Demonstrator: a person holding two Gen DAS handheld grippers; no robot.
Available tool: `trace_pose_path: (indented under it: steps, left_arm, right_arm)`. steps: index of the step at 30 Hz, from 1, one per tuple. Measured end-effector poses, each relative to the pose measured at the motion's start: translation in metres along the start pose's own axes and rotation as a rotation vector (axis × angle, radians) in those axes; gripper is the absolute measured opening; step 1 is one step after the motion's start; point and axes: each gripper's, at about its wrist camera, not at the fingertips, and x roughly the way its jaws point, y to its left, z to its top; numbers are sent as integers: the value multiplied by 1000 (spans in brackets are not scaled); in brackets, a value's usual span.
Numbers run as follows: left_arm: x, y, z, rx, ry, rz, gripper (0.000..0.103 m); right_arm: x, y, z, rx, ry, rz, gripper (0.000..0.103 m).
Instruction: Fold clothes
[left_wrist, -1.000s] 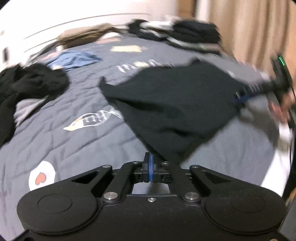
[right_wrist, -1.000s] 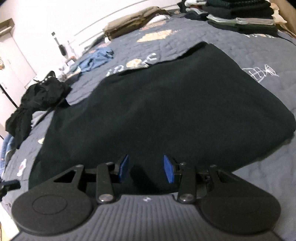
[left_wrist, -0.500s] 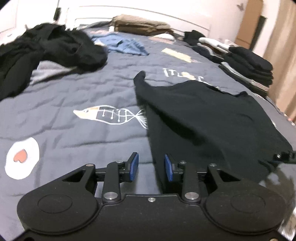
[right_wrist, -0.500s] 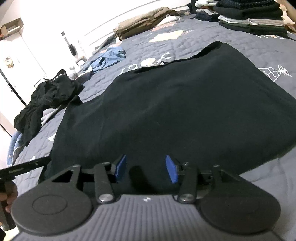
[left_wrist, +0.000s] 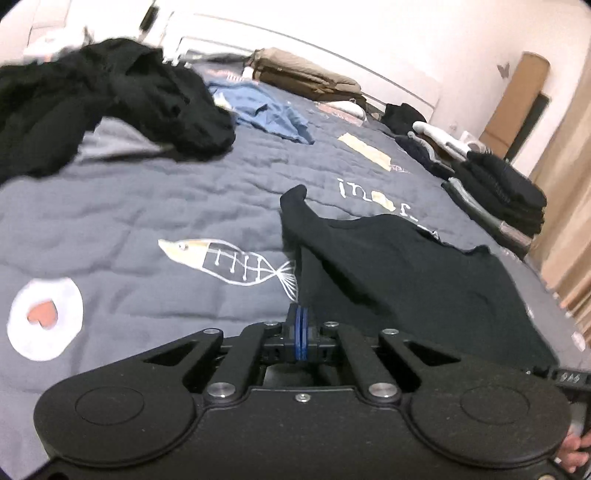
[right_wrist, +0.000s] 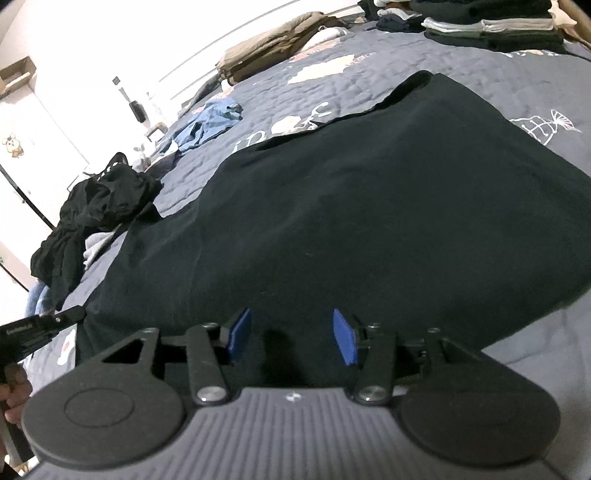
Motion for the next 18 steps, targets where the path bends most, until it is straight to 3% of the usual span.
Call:
trace_pose_path:
  steps: [3,5,6,12,16,18]
  left_arm:
    - [5,-8,7,46,-11,21,10]
    - [11,-12,12,85,-22,49,27]
    - [16,-15,14,107,-24,64,28]
    - [57,-28,13,187,15,97,28]
    - [71,-31,14,172,18,91,27]
    - [73,-32,13,164,13,85,22]
  right_arm:
    - [0,2,1,3,3,6,49]
    - [-1,5,1,-3,7,19,49]
    - [-2,7,3,-15,5,29,49]
    - [-2,18,6,-72,-13,62,50]
    - [0,36,17,-146,-29,93,51]
    - [4,46,24,-182,-33,120,53]
